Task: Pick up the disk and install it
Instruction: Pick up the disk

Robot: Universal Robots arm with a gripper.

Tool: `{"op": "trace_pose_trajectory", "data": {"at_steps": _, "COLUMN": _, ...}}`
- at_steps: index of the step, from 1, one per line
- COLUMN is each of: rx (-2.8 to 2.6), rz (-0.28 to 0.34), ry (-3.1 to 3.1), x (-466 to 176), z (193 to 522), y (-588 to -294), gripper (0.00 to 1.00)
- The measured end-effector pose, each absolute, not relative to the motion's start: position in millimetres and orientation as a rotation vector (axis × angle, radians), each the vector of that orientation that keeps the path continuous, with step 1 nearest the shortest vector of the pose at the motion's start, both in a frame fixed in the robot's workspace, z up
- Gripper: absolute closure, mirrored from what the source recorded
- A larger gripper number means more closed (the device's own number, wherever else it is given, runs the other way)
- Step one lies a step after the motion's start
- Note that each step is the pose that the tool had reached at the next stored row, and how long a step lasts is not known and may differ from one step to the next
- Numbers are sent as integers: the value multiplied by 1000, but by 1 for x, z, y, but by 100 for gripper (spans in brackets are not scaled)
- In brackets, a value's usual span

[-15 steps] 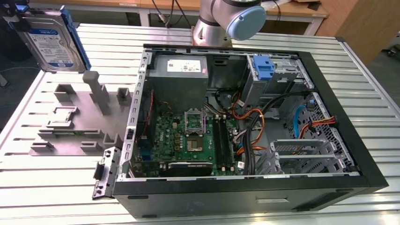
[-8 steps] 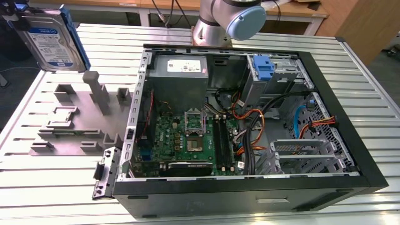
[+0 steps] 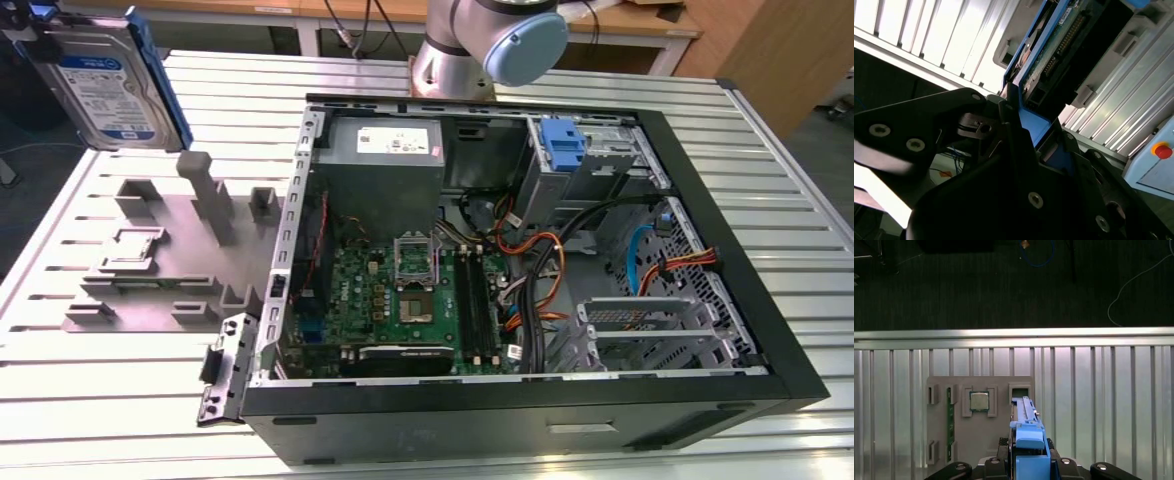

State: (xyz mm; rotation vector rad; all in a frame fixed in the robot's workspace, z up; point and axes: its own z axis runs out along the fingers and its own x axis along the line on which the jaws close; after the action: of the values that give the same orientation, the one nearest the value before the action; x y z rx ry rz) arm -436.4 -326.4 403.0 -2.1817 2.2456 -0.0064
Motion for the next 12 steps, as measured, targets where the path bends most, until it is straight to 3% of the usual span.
{"op": "trace_pose_trajectory", "data": {"at_steps": 12, "rx": -2182, "rz": -6, "ry": 2246, "x": -436, "z": 408, "y": -326, "gripper": 63}}
